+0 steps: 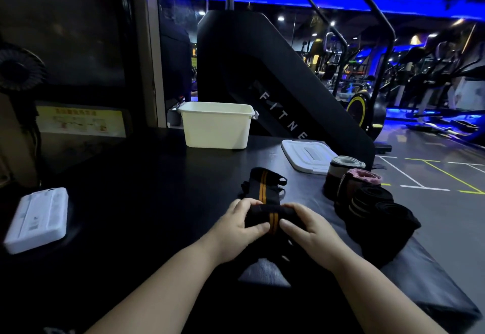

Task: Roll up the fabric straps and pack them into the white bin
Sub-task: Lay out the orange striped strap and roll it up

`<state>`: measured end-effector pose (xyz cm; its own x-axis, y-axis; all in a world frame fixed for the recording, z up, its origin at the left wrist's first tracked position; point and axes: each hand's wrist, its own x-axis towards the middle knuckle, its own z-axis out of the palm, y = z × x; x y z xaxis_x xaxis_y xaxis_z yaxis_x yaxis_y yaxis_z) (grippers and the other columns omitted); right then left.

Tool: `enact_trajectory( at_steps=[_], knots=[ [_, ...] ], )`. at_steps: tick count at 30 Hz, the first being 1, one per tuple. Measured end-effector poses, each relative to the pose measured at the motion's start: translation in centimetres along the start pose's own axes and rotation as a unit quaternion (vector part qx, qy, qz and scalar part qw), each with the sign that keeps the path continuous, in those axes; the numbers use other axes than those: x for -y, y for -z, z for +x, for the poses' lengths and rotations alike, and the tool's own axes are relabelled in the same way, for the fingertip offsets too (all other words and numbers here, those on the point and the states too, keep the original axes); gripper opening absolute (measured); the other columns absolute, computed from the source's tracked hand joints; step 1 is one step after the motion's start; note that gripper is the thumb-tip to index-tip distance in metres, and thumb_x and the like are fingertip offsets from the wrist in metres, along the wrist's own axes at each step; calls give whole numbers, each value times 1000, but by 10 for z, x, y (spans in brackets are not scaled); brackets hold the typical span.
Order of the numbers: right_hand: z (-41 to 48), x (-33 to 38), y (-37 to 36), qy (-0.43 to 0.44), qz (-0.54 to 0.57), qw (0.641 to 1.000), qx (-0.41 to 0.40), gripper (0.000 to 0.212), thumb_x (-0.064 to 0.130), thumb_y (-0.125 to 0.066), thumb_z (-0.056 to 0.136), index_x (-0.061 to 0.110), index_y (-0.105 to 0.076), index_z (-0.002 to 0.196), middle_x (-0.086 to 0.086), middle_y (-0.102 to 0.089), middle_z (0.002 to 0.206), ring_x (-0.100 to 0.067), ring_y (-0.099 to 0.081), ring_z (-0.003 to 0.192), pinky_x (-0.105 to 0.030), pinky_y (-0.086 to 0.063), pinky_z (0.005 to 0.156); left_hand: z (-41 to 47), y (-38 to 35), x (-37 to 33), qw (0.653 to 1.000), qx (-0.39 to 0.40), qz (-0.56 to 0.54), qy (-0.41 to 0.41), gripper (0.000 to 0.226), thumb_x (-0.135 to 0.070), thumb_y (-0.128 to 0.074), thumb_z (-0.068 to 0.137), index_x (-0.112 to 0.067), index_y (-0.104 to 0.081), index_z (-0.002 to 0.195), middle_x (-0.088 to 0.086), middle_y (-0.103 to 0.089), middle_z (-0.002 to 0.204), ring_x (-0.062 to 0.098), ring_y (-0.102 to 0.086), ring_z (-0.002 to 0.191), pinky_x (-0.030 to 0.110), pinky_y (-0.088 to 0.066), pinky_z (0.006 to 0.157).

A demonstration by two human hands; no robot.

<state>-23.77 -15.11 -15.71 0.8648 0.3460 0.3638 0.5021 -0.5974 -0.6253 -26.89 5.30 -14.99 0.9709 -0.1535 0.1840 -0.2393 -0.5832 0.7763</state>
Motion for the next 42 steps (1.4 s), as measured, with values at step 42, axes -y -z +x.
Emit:
enact_trajectory(
  at_steps=[42],
  knots=[
    [-6, -5, -3, 10, 55, 998, 13, 41, 63, -61, 67, 68, -44, 104, 15, -55, 115, -9, -60, 90, -27, -50, 86, 1, -6, 5, 998, -36, 1, -43, 31, -33, -67, 89, -29, -56, 118, -19, -47, 112, 6, -44, 111, 24, -38, 95]
  ],
)
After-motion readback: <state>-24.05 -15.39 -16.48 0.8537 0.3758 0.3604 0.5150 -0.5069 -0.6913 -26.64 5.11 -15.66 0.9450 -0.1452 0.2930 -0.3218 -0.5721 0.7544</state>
